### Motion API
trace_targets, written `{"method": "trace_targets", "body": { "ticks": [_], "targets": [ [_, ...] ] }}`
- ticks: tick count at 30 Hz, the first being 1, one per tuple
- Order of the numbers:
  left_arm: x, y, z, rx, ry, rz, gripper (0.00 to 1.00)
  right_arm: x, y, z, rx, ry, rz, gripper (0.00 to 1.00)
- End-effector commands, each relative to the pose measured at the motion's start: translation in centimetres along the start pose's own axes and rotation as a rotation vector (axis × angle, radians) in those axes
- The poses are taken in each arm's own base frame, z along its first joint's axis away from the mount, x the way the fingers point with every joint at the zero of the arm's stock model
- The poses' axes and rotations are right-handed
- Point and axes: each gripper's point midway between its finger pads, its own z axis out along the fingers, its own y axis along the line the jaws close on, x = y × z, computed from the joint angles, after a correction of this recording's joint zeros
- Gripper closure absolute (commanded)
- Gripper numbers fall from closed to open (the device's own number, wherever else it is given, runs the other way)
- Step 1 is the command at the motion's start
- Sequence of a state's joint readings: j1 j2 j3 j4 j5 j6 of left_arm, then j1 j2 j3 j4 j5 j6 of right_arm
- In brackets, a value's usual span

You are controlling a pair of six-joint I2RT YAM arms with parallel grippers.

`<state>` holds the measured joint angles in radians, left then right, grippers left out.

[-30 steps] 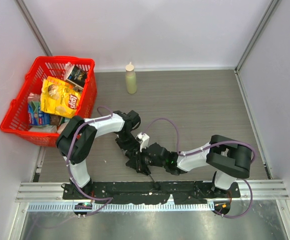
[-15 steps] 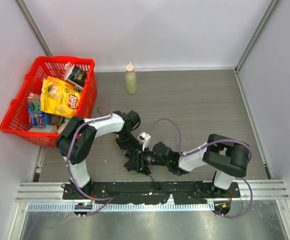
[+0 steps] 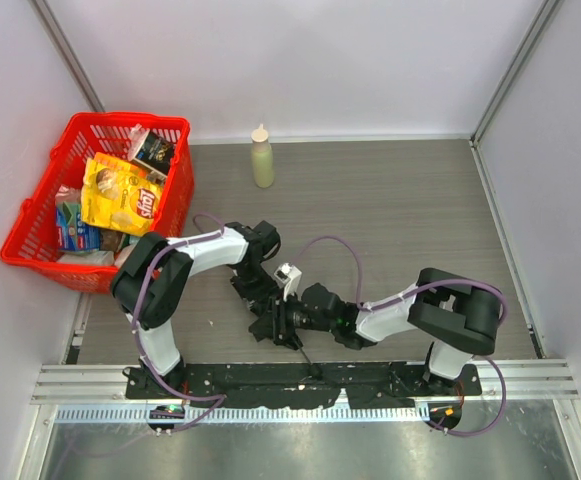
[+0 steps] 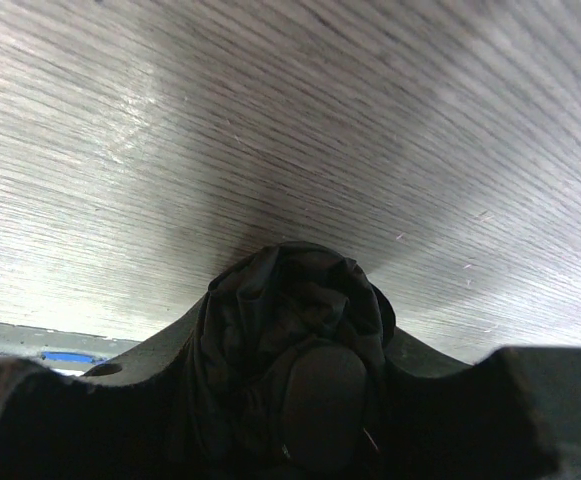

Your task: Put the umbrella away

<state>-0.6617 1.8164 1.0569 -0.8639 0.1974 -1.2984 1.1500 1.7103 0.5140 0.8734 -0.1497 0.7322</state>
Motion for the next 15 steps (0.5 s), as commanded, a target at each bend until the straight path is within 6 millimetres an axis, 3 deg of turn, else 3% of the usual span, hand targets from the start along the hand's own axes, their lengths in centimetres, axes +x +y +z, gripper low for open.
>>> {"method": "trace_targets", "body": {
  "ticks": [1,8,12,15],
  "targets": [
    [-4.5,2.3,3.9,-0.119,-0.21,0.003,1.0,6.7,-15.1,-6.1,0.66,0.236,-0.172,0.99],
    [-4.1,3.2,3.4,-0.184,-0.122,0.043,1.0,4.5,-15.6,-8.1,0.889,0.177,-0.382,0.99],
    [-5.3,4.3,2.0,-0.277,-0.164,0.095,1.0,2.9,-14.8,-8.7,0.988,0.11,-0.496,0.99],
    [-5.1,4.9,2.0,-0.301,-0.146,0.104,1.0,2.2,-13.3,-8.6,1.004,0.071,-0.574,0.99]
  ]
}}
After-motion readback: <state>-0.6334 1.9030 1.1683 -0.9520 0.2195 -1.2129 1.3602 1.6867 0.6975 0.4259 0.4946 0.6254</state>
